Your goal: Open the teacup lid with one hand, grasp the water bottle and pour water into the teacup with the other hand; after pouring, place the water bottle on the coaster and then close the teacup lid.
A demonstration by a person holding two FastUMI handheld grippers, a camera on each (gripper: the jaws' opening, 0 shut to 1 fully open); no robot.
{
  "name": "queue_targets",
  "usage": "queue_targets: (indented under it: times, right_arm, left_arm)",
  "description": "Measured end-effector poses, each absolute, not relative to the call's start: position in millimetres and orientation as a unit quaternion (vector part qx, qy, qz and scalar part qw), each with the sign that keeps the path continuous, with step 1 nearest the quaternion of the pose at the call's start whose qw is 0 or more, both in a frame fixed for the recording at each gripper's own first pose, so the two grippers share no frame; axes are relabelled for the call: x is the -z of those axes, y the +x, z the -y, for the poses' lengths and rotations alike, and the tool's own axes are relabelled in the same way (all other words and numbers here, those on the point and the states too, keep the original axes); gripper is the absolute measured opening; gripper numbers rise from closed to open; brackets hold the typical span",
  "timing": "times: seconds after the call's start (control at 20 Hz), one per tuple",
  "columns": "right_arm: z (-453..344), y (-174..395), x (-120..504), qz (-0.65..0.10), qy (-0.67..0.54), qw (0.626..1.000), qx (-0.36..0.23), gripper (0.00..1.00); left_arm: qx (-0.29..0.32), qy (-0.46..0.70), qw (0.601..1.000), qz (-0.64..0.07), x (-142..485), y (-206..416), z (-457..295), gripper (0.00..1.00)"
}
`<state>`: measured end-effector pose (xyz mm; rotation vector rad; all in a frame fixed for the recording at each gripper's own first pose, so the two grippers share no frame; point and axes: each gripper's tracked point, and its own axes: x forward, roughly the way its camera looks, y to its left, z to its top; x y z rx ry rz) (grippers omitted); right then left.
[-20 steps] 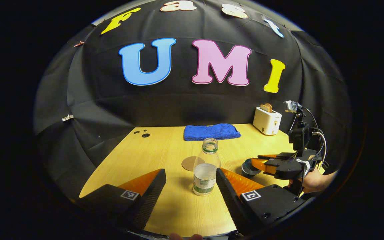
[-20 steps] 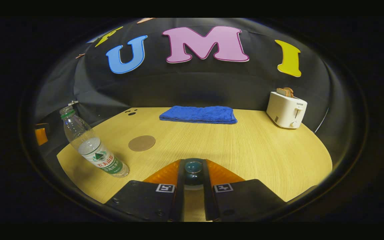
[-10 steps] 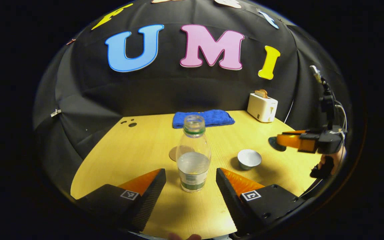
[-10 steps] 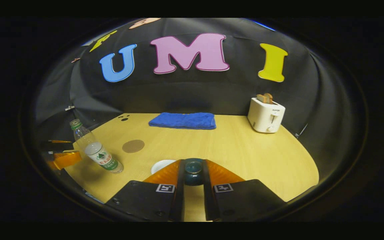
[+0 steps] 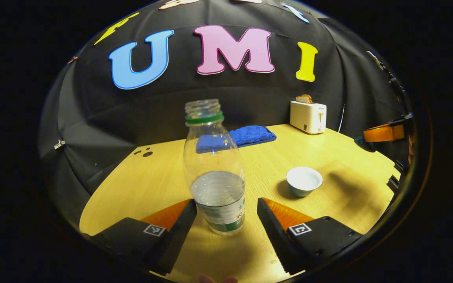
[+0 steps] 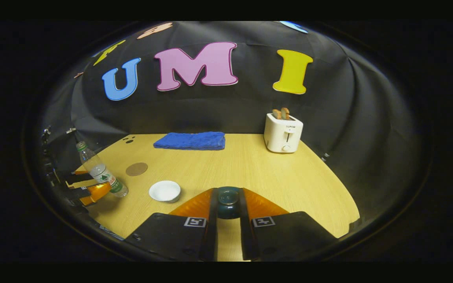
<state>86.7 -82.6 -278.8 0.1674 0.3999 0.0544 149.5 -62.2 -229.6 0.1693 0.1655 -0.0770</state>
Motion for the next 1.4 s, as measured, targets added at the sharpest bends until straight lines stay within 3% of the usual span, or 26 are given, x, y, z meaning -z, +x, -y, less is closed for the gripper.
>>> queue_targets:
  times: [0.25,0.4,0.55,0.85,1.1,1.4]
  right_arm:
    - [88,79,262,-0.181,0.074,0.981,-0.019,0.28]
    - [93,75,255,-0.176,0.074,0.982,-0.01,0.28]
    - [97,71,251,-0.175,0.077,0.982,-0.006,0.28]
    - [107,64,240,-0.165,0.077,0.983,0.0,0.28]
    - [122,54,239,-0.165,0.07,0.984,0.005,0.28]
    - [138,52,240,-0.17,0.072,0.983,0.016,0.28]
  left_arm:
    - [0.034,0.054,0.994,-0.087,248,162,61,0.97]
    - [0.029,0.06,0.993,-0.096,249,158,58,0.79]
    - [-0.006,0.143,0.982,-0.124,242,154,42,0.76]
    - [-0.055,0.352,0.92,-0.163,225,155,15,0.73]
    - [-0.075,0.495,0.846,-0.182,227,166,18,0.73]
    - [-0.069,0.574,0.792,-0.196,228,174,32,0.74]
